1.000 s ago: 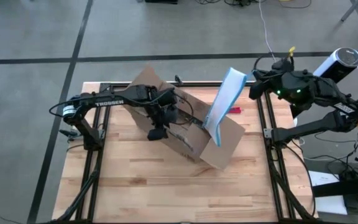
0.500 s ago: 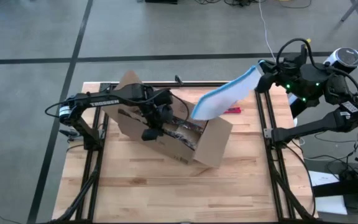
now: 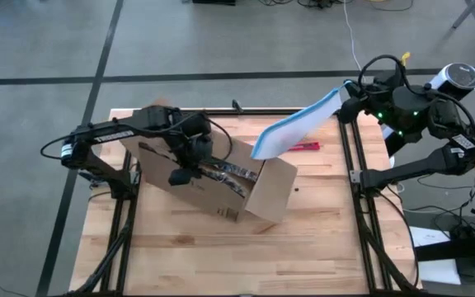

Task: Unpack boxes
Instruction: Close the blue transparent zip bag

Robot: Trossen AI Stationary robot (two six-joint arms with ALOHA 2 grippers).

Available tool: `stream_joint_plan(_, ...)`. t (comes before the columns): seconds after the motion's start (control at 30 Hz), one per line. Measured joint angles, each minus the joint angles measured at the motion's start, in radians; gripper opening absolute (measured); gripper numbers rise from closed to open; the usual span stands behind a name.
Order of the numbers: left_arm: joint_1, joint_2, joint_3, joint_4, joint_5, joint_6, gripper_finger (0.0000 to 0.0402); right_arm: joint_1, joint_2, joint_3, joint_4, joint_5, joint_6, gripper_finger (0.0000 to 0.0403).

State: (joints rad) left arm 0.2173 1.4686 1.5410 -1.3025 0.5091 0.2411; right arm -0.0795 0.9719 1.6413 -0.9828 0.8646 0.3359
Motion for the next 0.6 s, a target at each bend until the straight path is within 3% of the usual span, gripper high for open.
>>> stream_joint_plan(0.23,0.000,-0.062,0.000,0.000,0.011,-0.043,0.0000,0.000,0.015,-0.001,-0.034,0.003,0.014,0.0000)
stream_joint_plan(0.6,0.000,-0.144,0.103,-0.005,0.053,-0.132,0.0000,-0.005,0.151,-0.008,-0.261,-0.007,0.150,0.0000)
